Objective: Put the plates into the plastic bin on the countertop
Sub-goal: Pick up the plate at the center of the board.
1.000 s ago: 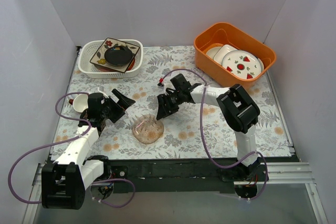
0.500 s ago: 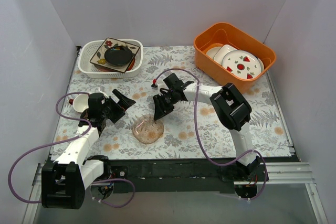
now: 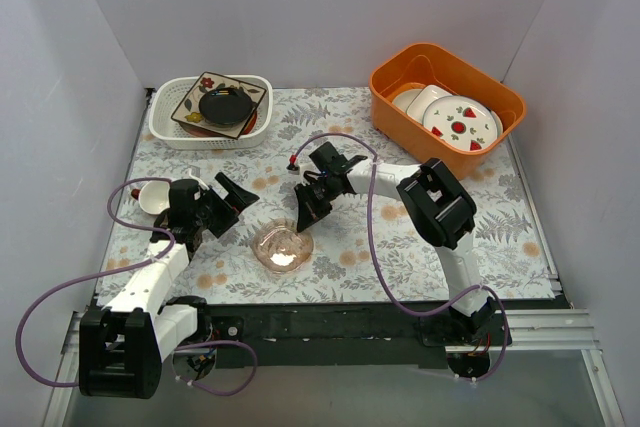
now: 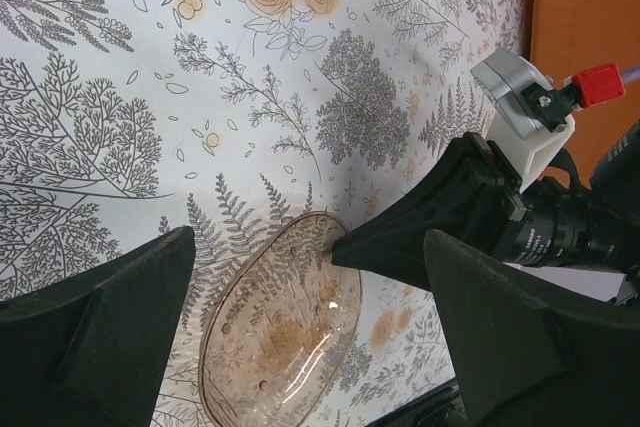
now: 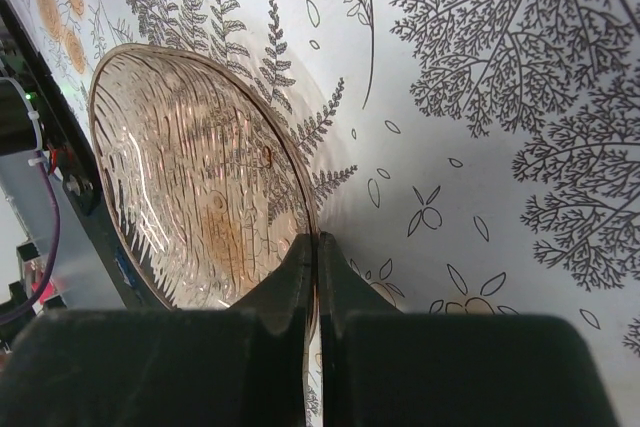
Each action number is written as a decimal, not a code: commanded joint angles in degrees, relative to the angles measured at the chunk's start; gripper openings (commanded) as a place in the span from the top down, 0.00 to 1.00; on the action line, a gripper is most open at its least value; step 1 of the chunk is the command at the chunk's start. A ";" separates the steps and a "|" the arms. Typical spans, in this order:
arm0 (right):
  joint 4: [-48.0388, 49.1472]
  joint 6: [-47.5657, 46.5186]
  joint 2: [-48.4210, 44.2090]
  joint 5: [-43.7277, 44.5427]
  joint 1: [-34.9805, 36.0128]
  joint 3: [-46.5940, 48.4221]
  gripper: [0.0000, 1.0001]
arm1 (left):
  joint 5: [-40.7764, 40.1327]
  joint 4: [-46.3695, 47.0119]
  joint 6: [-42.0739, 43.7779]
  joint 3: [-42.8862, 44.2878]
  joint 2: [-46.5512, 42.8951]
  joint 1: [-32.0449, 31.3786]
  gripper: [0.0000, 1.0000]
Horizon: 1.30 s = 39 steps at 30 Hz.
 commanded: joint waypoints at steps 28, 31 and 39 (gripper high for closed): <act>20.50 9.70 -18.10 4.67 -4.94 -17.21 0.99 | 1.63 3.11 1.49 -3.04 2.36 -8.28 0.06; 21.82 10.49 -20.03 5.11 -5.64 -18.71 0.99 | 2.15 4.51 0.79 -2.86 3.32 -9.86 0.07; 23.85 11.64 -21.44 5.03 -6.26 -20.30 0.99 | 1.80 6.80 -0.70 -1.55 7.19 -14.88 0.08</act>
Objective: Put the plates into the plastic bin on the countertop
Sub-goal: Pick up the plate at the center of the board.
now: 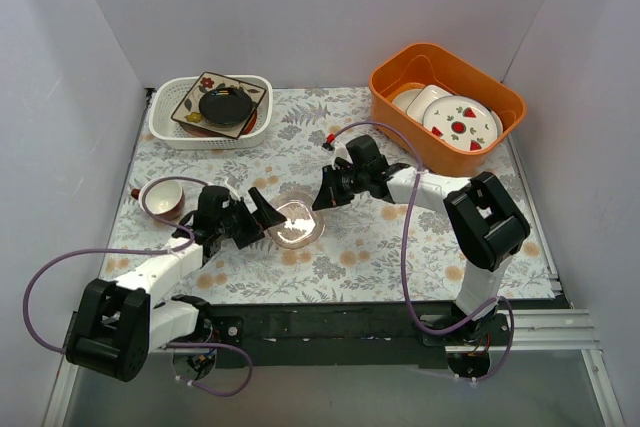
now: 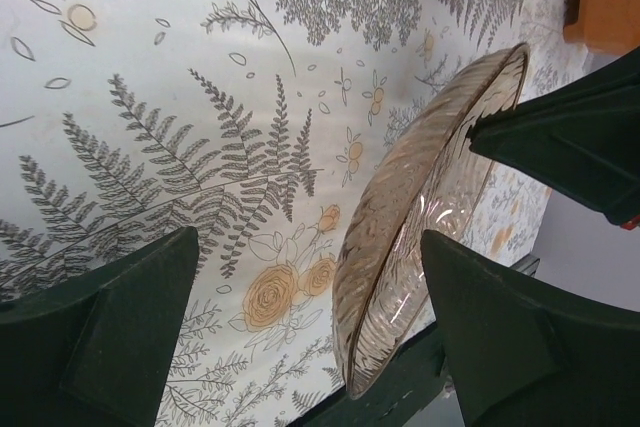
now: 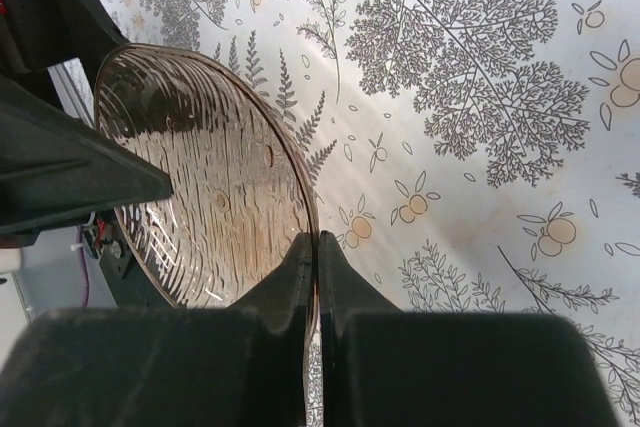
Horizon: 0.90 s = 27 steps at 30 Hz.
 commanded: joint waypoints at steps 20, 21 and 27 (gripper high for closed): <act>4.09 1.10 -2.23 -1.61 -1.09 -1.26 0.99 | -1.84 5.93 -2.51 2.70 4.34 -7.15 1.00; 4.09 1.10 -2.32 -1.78 -1.17 -1.26 0.98 | -1.84 5.93 -2.51 2.70 4.43 -7.15 1.00; 6.20 1.63 -3.55 -2.05 -1.70 -3.01 0.63 | -2.36 5.40 -2.42 3.32 4.61 -7.32 1.00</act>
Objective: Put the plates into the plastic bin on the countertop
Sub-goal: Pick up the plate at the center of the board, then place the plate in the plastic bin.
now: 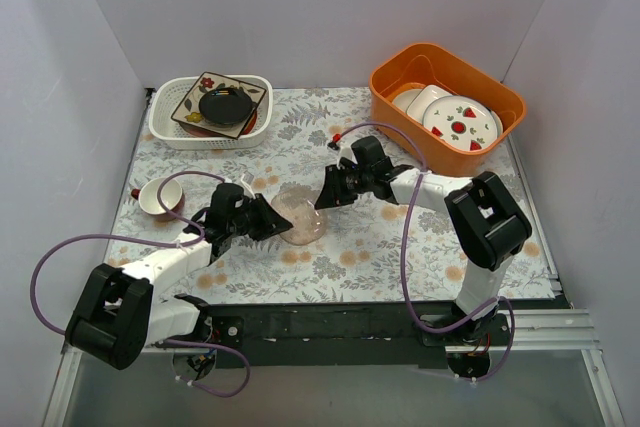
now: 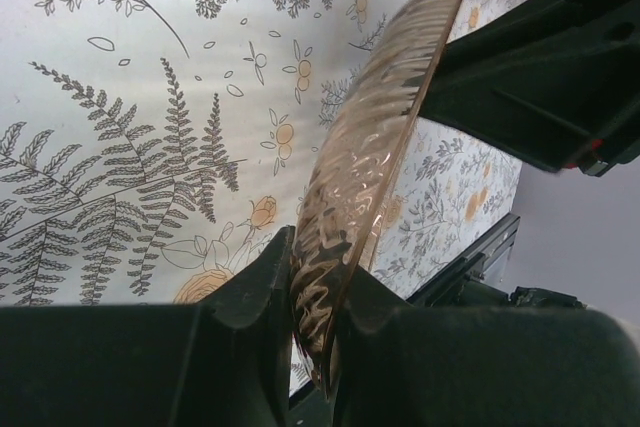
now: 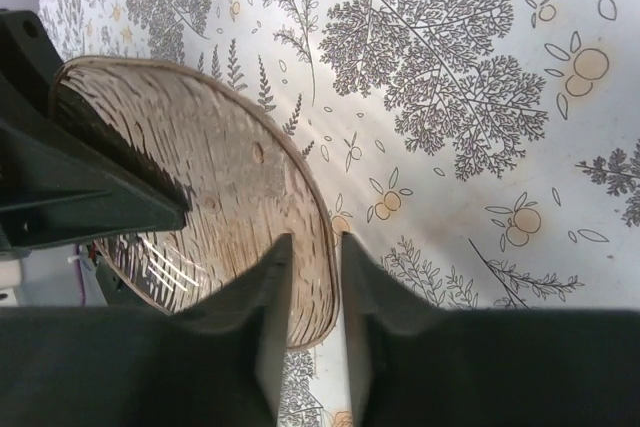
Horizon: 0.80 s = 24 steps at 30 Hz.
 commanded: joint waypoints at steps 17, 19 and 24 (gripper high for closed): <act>4.41 -0.01 -8.98 2.84 -0.74 -4.92 0.02 | -6.53 -3.02 2.55 5.48 -0.12 -0.18 1.00; 4.41 0.07 -9.06 2.84 -0.74 -5.01 0.02 | -8.20 -5.92 3.69 7.92 1.11 -0.18 1.00; 4.41 -0.19 -9.59 2.22 -1.09 -5.18 0.02 | -10.49 -9.08 5.45 13.12 4.10 -0.18 1.00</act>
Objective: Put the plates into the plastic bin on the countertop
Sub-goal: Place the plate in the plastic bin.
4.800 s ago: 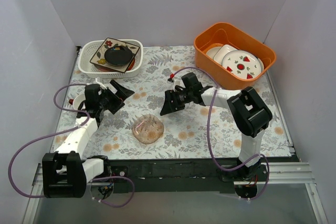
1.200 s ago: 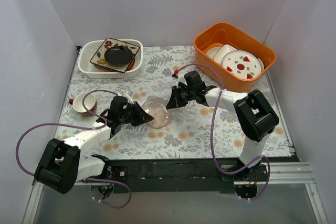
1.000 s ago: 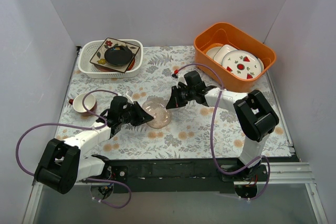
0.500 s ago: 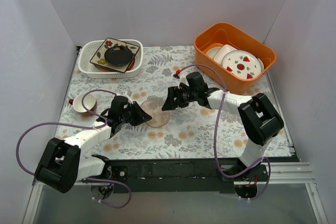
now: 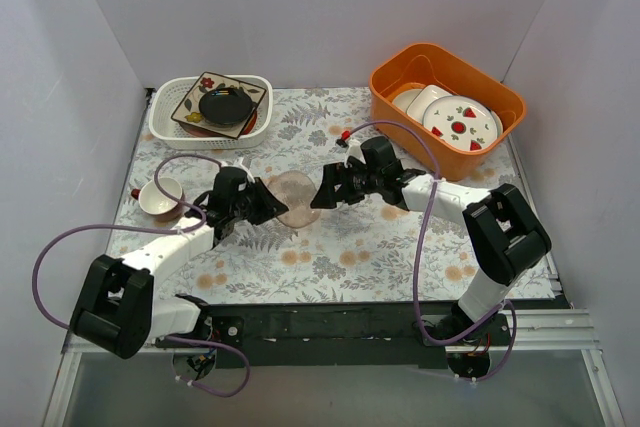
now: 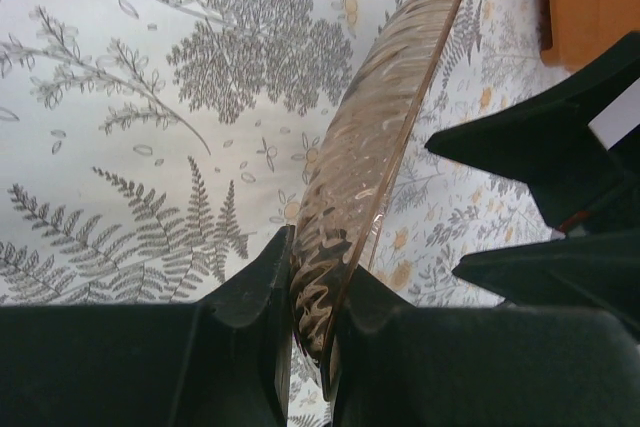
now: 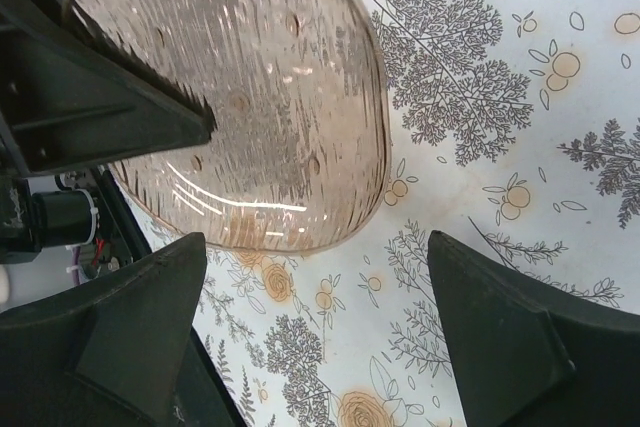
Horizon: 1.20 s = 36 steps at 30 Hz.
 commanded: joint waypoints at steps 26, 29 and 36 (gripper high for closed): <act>1.98 -1.81 -6.27 -2.95 -4.39 -3.65 0.02 | 0.54 -17.19 9.82 51.65 29.38 8.95 1.00; 2.16 -1.90 -6.27 -3.22 -4.66 -3.74 0.02 | 1.78 -17.36 8.86 53.50 30.44 11.15 1.00; 2.25 -1.72 -5.74 -4.09 -5.01 -3.82 0.02 | 4.15 -17.36 6.04 56.84 32.37 16.43 1.00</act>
